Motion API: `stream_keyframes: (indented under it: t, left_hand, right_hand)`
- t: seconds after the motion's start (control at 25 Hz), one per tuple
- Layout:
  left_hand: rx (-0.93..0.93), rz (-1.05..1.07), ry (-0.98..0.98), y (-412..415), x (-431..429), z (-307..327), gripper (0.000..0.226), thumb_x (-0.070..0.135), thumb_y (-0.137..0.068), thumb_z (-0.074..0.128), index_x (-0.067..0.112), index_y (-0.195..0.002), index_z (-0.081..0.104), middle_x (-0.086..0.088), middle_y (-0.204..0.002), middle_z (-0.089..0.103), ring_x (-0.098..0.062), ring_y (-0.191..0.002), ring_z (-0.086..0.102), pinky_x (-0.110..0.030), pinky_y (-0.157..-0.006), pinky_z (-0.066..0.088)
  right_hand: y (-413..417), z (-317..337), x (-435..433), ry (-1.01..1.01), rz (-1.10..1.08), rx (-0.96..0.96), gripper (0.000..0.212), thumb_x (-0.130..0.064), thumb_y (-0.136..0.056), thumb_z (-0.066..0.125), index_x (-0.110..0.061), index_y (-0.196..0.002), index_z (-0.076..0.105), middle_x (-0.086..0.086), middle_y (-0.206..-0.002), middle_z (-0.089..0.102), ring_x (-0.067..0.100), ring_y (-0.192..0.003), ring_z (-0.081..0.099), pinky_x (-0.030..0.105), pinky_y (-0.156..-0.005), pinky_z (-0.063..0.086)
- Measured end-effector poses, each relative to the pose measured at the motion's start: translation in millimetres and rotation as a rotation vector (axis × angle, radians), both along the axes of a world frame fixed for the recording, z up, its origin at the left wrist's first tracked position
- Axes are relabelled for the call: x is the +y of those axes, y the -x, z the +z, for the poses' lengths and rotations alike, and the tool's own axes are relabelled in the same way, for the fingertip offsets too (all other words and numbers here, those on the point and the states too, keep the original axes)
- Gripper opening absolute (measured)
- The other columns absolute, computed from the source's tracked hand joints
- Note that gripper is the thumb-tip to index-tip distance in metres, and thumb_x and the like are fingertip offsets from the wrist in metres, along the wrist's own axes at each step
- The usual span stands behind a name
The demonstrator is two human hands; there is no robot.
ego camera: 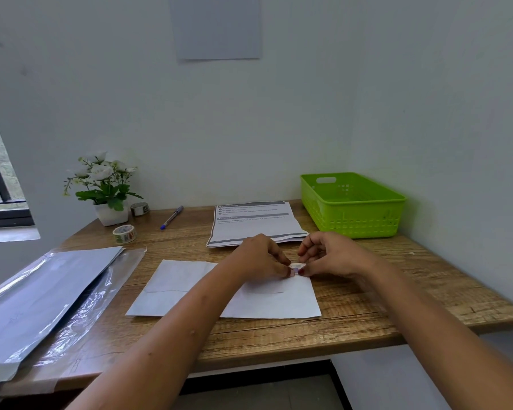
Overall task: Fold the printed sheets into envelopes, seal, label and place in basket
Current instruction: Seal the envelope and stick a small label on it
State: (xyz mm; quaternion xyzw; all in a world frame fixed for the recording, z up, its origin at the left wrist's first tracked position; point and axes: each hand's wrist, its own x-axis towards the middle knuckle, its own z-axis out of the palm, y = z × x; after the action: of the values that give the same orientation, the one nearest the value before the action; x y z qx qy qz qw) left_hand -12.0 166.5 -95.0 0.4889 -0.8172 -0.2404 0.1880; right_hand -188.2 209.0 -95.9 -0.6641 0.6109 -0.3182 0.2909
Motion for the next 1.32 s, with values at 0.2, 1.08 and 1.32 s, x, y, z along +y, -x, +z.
stream_keyframes:
  t: [0.2,1.08,1.32]
  left_hand:
    - [0.004,-0.019,-0.054,-2,0,2,0.028,0.036,-0.069,0.079,0.026,-0.095,0.075,0.005,-0.097,0.070,-0.002,-0.085,0.058,-0.015,-0.071,0.042]
    - [0.044,0.000,0.020,-8,7,-6,0.019,0.032,-0.079,0.070,0.033,-0.098,0.073,0.014,-0.091,0.059,0.002,-0.079,0.050,-0.014,-0.068,0.036]
    - [0.028,0.001,0.021,-9,9,-6,0.024,0.031,-0.081,0.068,0.033,-0.105,0.071,0.007,-0.114,0.062,-0.009,-0.099,0.052,-0.022,-0.085,0.040]
  right_hand:
    - [0,-3,1,-0.013,-0.015,-0.074,0.030,-0.005,-0.067,0.082,-0.019,-0.087,0.064,0.001,-0.085,0.068,0.010,-0.075,0.062,0.029,-0.079,0.051]
    - [-4,-1,-6,-0.123,-0.095,-0.140,0.028,0.004,-0.071,0.070,-0.018,-0.085,0.062,0.006,-0.093,0.066,0.018,-0.090,0.060,0.029,-0.083,0.051]
    - [-16,-2,-13,-0.073,-0.198,0.000,0.028,-0.020,-0.061,0.083,-0.020,-0.081,0.064,-0.002,-0.080,0.060,0.016,-0.080,0.054,0.028,-0.066,0.041]
